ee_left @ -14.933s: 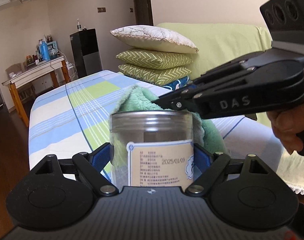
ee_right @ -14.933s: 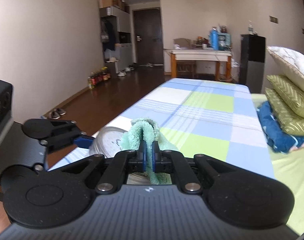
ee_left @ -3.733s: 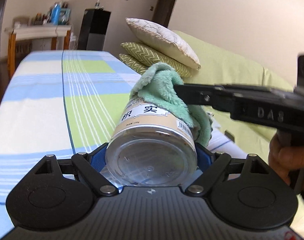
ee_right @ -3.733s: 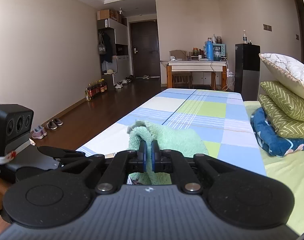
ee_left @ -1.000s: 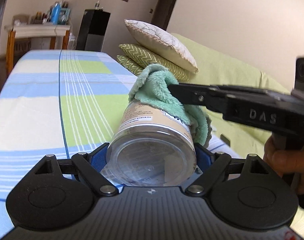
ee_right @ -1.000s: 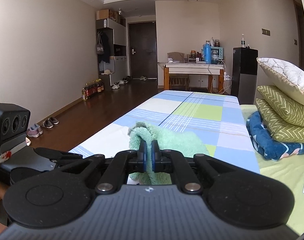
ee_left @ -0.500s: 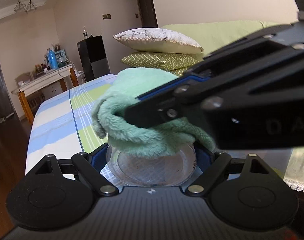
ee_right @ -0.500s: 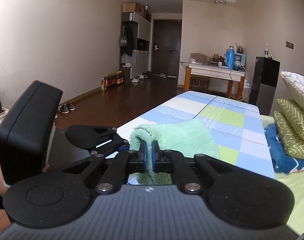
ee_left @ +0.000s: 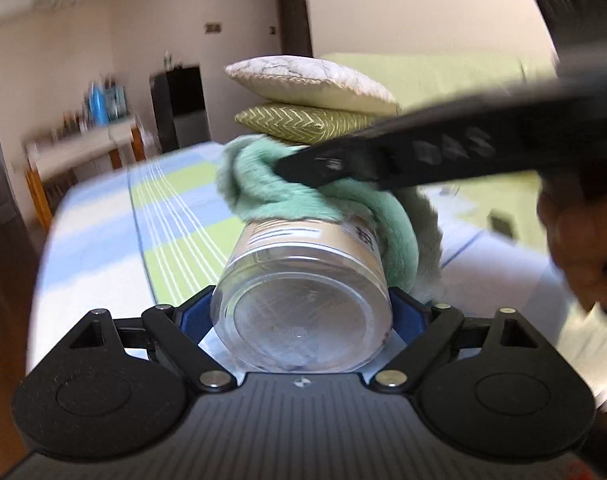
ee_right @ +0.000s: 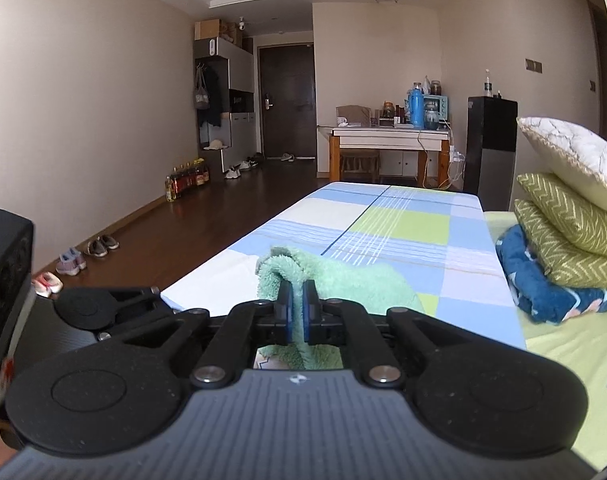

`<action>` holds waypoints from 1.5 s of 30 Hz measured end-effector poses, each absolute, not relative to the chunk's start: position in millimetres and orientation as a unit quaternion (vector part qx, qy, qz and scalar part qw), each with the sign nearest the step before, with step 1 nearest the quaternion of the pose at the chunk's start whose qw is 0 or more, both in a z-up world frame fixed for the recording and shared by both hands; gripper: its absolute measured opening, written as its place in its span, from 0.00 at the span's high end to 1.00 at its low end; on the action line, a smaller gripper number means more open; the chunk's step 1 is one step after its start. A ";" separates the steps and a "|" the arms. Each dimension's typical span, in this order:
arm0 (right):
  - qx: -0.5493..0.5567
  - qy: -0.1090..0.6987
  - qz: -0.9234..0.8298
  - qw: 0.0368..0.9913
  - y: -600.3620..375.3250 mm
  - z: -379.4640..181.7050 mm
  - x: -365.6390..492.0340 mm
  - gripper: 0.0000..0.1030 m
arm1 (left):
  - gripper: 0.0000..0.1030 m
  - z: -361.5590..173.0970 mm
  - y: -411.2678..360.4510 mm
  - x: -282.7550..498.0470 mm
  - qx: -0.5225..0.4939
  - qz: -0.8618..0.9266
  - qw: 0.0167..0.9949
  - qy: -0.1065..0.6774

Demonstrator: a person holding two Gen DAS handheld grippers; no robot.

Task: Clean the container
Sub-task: 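Wipe the towel along the jar's side toward its base, right gripper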

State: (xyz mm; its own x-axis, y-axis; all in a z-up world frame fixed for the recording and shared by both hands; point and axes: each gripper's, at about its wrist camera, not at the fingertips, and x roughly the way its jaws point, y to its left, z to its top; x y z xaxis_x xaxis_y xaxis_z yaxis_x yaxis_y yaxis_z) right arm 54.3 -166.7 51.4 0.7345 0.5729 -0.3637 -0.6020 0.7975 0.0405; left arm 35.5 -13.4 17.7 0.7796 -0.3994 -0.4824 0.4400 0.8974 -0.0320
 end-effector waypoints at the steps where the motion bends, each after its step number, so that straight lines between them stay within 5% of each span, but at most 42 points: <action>1: -0.039 0.182 0.316 0.931 -167.9 50.9 54.1 0.97 | 0.13 17.4 -6.4 37.3 0.010 -0.230 0.940 0.253; 7: -0.032 0.182 0.313 0.932 -174.1 49.8 53.5 0.97 | 0.15 14.3 18.1 48.9 -0.097 -0.257 0.921 0.275; 17: -0.050 0.187 0.329 0.924 -163.6 54.5 41.8 0.96 | 0.16 19.9 -23.3 28.8 0.103 -0.212 0.945 0.228; 31: -0.064 0.185 0.318 0.928 -163.5 56.9 57.0 0.97 | 0.16 18.9 -55.6 35.7 0.165 -0.201 0.943 0.206; 45: -0.033 0.180 0.317 0.930 -174.5 50.8 55.7 0.97 | 0.14 14.5 -4.5 43.0 -0.043 -0.250 0.929 0.270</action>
